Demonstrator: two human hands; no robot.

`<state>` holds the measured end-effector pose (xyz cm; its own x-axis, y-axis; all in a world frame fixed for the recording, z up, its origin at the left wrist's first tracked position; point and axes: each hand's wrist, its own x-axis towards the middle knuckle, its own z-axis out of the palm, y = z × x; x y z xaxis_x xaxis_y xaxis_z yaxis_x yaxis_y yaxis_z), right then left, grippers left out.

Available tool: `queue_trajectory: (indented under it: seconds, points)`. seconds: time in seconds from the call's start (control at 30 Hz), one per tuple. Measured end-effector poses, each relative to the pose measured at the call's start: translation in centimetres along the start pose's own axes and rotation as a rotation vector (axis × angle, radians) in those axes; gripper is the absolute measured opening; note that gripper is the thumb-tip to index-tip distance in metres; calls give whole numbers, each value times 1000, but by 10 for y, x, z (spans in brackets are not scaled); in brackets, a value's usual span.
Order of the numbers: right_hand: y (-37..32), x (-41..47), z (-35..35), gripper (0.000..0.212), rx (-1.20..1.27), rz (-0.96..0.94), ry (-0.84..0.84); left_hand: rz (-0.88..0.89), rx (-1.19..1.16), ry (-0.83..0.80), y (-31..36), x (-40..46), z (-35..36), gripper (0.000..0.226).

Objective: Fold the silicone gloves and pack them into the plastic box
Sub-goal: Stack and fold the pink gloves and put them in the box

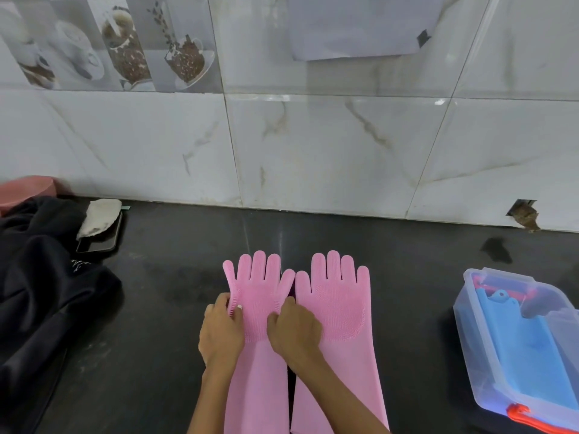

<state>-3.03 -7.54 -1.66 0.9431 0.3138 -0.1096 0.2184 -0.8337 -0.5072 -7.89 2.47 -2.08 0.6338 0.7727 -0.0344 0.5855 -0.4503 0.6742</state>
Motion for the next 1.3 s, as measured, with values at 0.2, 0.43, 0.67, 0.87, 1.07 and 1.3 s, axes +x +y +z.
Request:
queue_trajectory:
  seconds: [0.2,0.43,0.67,0.87,1.07,1.3]
  points:
    - [-5,3,-7,28,445,-239,-141,115,-265,-138,11,1,-17,23]
    - [34,-2,-66,14,902,-195,-47,168,-687,-402,57,-14,-29,22]
    - [120,1,-97,18,647,188,-105,17,-601,-461,66,-37,43,26]
    - [143,0,-94,14,626,278,-93,-10,-515,-331,52,-30,48,19]
    - [147,-3,-93,15,553,310,-118,-57,-189,-428,51,-23,32,19]
    - [136,-6,-93,23,309,338,-114,-44,-35,-517,56,-25,24,19]
